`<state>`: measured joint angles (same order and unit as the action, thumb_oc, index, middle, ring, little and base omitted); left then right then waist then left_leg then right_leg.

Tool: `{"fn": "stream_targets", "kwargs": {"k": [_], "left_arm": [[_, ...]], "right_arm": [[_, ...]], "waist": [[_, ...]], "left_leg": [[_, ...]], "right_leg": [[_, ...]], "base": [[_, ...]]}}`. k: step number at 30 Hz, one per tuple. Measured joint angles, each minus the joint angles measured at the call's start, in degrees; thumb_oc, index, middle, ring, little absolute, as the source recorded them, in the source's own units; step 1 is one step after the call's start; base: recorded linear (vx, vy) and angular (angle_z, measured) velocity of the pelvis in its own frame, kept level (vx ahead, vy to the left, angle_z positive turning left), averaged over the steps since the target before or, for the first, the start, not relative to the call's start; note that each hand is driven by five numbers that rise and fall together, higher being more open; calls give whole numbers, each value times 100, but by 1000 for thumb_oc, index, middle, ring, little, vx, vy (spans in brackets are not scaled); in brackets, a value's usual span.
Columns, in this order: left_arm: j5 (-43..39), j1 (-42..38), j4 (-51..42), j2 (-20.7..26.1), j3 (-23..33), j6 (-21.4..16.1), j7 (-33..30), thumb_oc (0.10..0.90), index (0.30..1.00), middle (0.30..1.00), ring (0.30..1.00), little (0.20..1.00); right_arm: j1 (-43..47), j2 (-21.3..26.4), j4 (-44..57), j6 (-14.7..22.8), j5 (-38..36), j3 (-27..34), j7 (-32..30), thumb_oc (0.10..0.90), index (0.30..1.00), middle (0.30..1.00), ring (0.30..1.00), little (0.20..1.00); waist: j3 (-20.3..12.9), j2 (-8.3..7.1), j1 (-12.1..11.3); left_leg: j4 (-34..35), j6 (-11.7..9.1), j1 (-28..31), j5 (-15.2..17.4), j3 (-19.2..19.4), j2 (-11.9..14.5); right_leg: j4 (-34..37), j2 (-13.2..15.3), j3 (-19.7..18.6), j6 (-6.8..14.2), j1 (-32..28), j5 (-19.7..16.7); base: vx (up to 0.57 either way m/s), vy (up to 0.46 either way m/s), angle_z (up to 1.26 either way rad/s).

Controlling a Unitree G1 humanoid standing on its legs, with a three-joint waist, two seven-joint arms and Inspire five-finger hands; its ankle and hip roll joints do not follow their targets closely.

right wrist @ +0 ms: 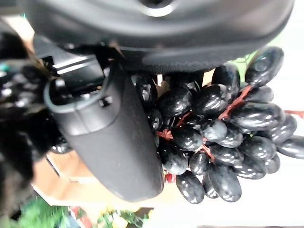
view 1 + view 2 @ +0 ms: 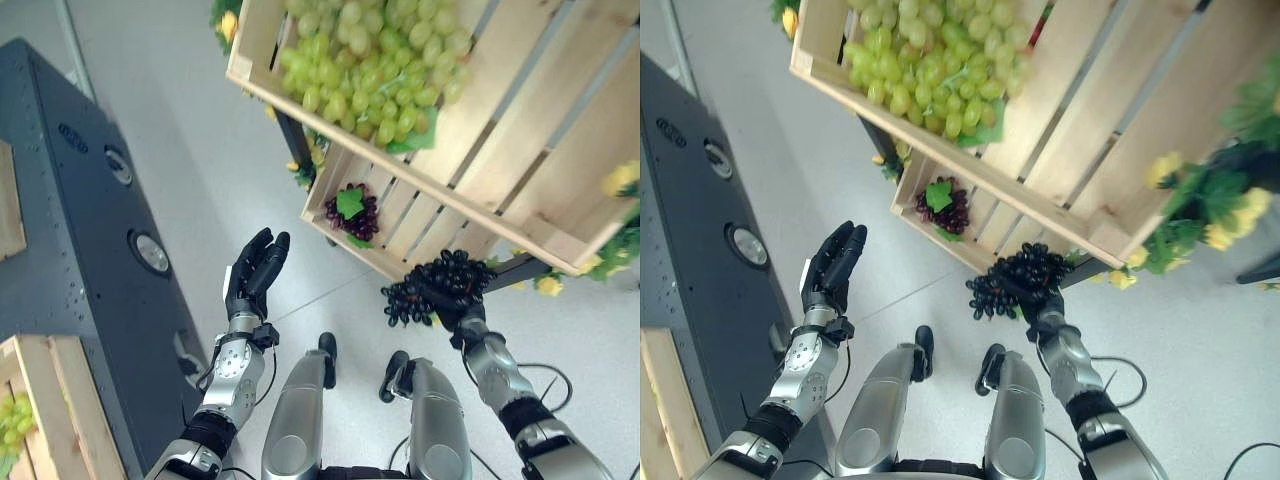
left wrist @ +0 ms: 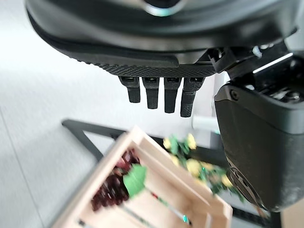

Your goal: Pick up the fruits from the basket on one side to the basket on the other side

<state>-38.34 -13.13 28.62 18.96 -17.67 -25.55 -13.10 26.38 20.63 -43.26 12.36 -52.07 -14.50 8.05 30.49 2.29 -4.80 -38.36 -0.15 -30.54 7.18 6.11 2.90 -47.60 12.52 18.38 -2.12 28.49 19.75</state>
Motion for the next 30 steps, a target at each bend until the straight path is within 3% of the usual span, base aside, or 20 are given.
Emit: {"fn": "stream_targets", "kwargs": {"k": [8,12,18,22,30], "left_arm": [[93,126,-345,38,-193,-38,-48,800,900,900,900,900],[91,159,-583,82,-223,-39,-22,800,900,900,900,900],[84,147,-765,303,-237,-41,-32,800,900,900,900,900],[74,104,-928,480,-351,-41,-59,800,900,900,900,900],[29,89,-1310,802,-474,-40,-90,800,900,900,900,900]], "right_arm": [[529,131,78,-90,7,-14,-67,400,300,300,300,300],[865,201,76,-110,117,5,-532,400,300,300,300,300],[1865,707,-143,-233,883,18,-1114,400,300,300,300,300],[2410,1225,-502,-349,948,-3,-1371,400,300,300,300,300],[2835,1496,-1171,-567,1127,-10,-1729,400,300,300,300,300]], "waist": [[11,7,-237],[11,8,-343],[14,17,-442],[14,16,-600],[15,7,-696]], "left_leg": [[-585,-87,-627,151,-286,-6],[-807,-91,-968,149,-339,-29],[-1158,-62,-1525,169,-428,-117],[-1436,-23,-1896,199,-502,-117],[-1773,-23,-2523,198,-776,-146]], "right_leg": [[-583,95,226,-175,425,317],[-856,204,305,-206,700,443],[-1238,360,380,-212,1145,518],[-1458,401,432,-263,1431,573],[-1644,388,655,-255,1803,603]], "base": [[32,77,14],[28,65,20],[10,78,13],[3,-5,5],[-21,-15,9]]}}
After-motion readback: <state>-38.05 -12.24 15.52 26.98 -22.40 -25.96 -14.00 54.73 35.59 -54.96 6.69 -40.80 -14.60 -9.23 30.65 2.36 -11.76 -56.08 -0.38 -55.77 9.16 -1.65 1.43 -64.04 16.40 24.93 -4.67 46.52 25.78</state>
